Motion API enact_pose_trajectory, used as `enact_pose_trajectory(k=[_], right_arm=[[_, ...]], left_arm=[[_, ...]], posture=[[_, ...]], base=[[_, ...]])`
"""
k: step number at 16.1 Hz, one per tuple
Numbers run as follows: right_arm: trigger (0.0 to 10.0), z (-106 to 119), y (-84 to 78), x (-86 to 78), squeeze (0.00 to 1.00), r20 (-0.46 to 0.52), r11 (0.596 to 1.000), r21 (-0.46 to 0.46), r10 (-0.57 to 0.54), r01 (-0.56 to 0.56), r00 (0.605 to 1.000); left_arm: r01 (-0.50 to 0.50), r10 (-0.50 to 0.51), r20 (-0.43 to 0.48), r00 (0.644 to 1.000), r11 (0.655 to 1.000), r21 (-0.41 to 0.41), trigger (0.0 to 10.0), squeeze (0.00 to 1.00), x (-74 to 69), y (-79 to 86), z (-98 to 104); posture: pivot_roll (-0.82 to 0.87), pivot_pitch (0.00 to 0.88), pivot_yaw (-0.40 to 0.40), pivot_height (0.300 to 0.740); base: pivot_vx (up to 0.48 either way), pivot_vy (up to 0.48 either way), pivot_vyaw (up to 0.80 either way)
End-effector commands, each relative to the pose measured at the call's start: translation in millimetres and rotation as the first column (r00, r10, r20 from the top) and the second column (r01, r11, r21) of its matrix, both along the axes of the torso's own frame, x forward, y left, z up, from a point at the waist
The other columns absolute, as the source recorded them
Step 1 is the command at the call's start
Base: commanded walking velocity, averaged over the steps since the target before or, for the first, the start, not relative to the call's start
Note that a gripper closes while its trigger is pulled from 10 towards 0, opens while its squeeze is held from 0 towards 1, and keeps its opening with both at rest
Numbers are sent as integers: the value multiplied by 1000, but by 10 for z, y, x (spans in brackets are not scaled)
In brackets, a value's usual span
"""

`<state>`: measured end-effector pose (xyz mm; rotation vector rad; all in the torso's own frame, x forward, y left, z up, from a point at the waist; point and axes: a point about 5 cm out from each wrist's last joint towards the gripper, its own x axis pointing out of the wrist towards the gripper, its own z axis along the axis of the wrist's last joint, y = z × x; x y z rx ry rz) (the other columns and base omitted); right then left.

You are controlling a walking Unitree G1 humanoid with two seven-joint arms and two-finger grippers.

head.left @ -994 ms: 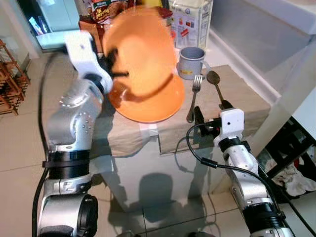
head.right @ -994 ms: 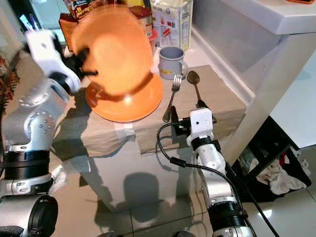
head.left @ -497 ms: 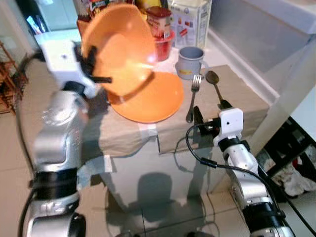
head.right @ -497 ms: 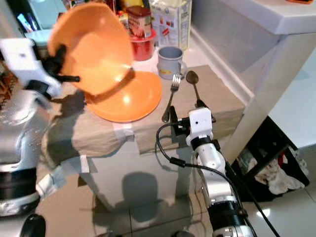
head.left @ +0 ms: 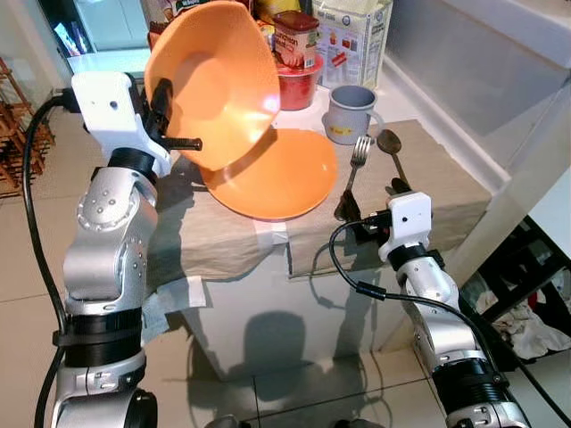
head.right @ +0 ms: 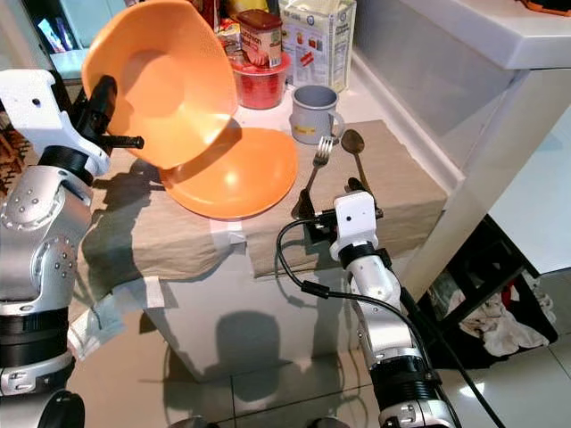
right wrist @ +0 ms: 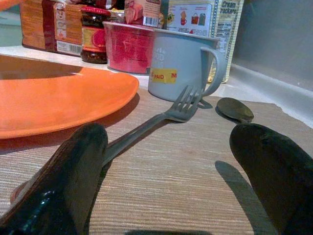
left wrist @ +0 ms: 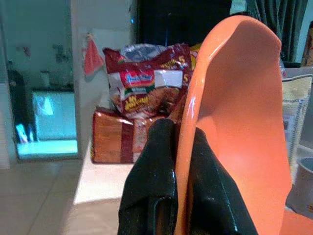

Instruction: Setting the table

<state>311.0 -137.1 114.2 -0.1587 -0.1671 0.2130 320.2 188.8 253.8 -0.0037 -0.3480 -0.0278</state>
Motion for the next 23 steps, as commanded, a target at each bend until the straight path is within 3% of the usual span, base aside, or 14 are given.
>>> enact_pose_trajectory(k=[1, 4, 6, 13, 23], right_arm=[[10000, 14, 6, 7, 0, 9, 1000, -5, 7, -7, 1000], [10000, 15, -6, 3, 0, 11, 1000, -10, 6, -5, 1000], [10000, 19, -15, 6, 0, 12, 1000, -12, 5, -5, 1000], [10000, -18, 1, -10, 0, -3, 1000, -10, 10, -10, 1000], [10000, -24, -9, -16, 0, -8, 1000, -6, 19, -19, 1000]], left_arm=[[-56, 54, 80, 995, 998, 23, 0, 0, -74, 97, 133], [-59, 57, 58, 997, 998, 28, 0, 0, -109, 135, 64], [42, -41, 71, 997, 999, -9, 0, 0, -136, 9, 83], [41, -41, 76, 996, 999, -2, 0, 0, -134, -23, 65], [40, -38, 66, 997, 999, -24, 0, 0, -95, -49, 57]], posture=[[-1, 0, 21, 740], [-3, 0, 22, 740], [1, 0, 17, 740], [-3, 0, 19, 740], [-12, 0, 16, 740]], base=[[0, 0, 0], [0, 0, 0], [0, 0, 0], [0, 0, 0], [-372, 0, 0]])
